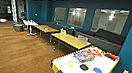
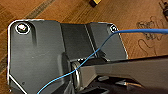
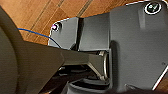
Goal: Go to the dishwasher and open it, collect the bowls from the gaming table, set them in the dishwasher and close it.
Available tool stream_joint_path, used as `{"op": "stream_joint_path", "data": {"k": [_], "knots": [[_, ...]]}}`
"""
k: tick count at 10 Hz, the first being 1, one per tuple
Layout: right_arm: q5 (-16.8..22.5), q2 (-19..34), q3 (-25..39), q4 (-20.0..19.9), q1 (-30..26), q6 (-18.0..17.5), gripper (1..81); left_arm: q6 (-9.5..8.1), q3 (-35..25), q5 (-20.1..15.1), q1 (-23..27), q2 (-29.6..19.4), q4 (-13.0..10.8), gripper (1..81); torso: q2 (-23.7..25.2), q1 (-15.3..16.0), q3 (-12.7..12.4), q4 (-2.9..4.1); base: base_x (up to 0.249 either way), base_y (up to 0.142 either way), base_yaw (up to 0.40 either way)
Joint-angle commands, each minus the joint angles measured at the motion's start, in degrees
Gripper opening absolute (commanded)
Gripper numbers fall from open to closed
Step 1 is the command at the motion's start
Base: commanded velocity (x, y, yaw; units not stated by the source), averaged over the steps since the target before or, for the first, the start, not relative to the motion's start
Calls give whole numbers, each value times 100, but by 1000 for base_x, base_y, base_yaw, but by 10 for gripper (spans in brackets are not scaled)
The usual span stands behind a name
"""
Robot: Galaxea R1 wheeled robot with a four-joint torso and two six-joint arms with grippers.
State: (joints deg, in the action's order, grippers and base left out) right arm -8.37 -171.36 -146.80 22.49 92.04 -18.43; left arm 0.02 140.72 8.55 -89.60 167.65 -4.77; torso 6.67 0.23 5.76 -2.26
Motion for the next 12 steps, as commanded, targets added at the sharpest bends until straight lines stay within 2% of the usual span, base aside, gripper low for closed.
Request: {"op": "stream_joint_path", "data": {"k": [1,12], "knots": [[222,-14,56,45,-260,15,811,33,-62,-257,272,-29,-33,811,0,0,0,0,142,79,0],[222,21,-32,1,-260,6,811,33,-62,-257,263,24,-7,811,0,2,0,0,139,79,0]]}}
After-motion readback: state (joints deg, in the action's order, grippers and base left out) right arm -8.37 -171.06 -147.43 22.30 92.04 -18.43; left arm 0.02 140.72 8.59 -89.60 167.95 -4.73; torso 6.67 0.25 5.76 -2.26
